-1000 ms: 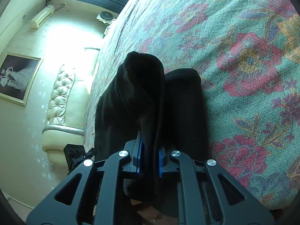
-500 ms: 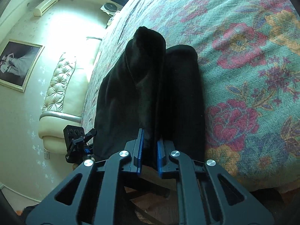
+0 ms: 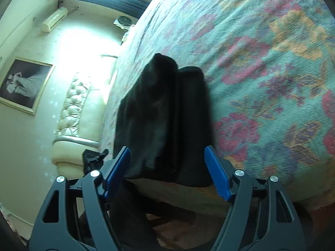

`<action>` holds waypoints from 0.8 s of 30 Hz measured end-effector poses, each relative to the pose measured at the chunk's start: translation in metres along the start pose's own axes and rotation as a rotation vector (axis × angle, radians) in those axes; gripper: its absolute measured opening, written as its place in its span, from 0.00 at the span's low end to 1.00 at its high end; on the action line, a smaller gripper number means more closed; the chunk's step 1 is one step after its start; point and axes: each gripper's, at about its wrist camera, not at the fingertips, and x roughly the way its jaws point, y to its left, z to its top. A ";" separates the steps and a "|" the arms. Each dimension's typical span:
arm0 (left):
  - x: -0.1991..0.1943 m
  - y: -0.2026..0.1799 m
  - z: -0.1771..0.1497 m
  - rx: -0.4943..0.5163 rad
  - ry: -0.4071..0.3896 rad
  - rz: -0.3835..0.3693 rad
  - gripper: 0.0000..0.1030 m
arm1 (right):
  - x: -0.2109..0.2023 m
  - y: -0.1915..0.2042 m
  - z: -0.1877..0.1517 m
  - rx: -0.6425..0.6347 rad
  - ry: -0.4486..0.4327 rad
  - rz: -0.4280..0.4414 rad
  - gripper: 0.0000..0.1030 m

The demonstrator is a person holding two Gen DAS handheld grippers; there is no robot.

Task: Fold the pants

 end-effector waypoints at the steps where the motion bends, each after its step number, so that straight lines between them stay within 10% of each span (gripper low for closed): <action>1: 0.000 -0.001 -0.003 0.005 0.007 0.005 0.76 | 0.002 -0.006 -0.002 0.024 0.007 0.008 0.76; 11: 0.019 -0.004 -0.022 -0.021 0.073 -0.050 0.76 | 0.037 -0.015 -0.014 0.116 0.074 0.141 0.86; 18: 0.025 -0.015 -0.027 0.086 0.093 0.053 0.58 | 0.035 -0.015 -0.018 0.047 0.085 0.023 0.37; 24: 0.029 -0.024 -0.032 0.188 0.103 0.118 0.44 | 0.035 -0.026 -0.022 0.044 0.089 0.070 0.31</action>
